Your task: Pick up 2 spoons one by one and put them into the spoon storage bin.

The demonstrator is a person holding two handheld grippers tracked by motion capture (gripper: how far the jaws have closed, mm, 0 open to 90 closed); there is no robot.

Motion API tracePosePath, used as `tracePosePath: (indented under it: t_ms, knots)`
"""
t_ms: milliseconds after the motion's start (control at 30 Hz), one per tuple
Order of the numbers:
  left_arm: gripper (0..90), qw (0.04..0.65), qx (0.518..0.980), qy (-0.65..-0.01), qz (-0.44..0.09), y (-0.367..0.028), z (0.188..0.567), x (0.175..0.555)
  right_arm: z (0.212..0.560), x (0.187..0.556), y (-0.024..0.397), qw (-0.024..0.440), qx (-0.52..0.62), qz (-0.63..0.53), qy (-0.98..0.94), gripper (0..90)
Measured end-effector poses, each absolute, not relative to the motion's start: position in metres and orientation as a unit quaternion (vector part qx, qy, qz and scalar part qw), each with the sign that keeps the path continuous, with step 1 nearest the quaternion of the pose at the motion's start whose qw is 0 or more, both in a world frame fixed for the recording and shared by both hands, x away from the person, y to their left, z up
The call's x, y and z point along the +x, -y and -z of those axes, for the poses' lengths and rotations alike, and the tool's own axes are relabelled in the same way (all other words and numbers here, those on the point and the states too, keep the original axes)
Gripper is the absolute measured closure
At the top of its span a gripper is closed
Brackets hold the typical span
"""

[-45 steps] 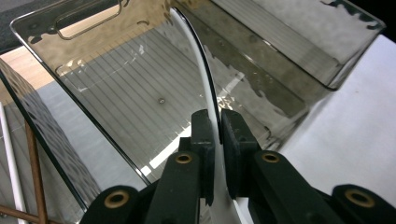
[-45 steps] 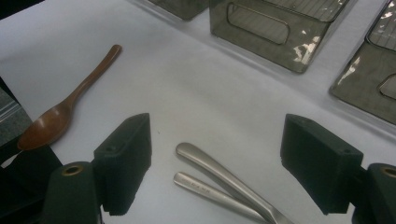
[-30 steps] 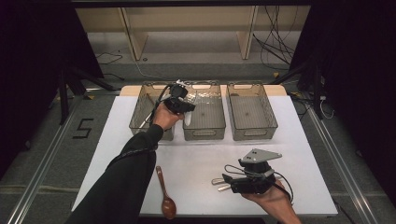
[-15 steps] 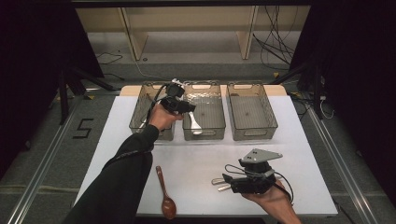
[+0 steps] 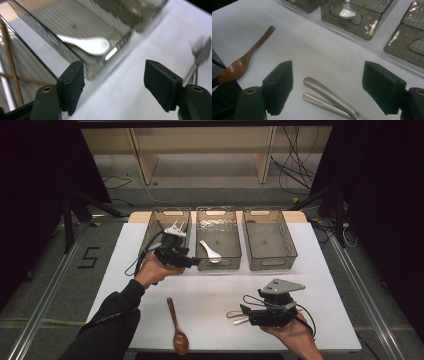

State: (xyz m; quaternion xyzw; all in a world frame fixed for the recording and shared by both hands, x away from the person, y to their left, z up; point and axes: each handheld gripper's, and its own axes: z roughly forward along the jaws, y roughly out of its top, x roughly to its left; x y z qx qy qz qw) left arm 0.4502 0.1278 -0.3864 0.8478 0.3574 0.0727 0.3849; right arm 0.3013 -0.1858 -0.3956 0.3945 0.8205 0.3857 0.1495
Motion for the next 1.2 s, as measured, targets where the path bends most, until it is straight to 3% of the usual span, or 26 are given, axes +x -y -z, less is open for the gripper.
tracePosePath:
  t_ms: [367, 833, 967, 1200]
  knots:
    - [21.3, 0.362, 0.863, -0.343, -0.075, -0.148, 0.405, 0.413, 0.393, 0.301, 0.188, 0.162, 0.396, -0.399, -0.811, 25.7]
    - [22.2, 0.325, 0.881, -0.335, -0.079, -0.155, 0.423, 0.398, 0.395, 0.301, 0.188, 0.162, 0.396, -0.4, -0.81, 25.6]
    - [33.2, 0.311, 0.887, -0.332, -0.081, -0.156, 0.427, 0.397, 0.395, 0.301, 0.188, 0.162, 0.396, -0.4, -0.811, 25.7]
    - [69.5, 0.277, 0.904, -0.322, -0.057, -0.155, 0.444, 0.393, 0.396, 0.301, 0.187, 0.159, 0.394, -0.398, -0.813, 25.7]
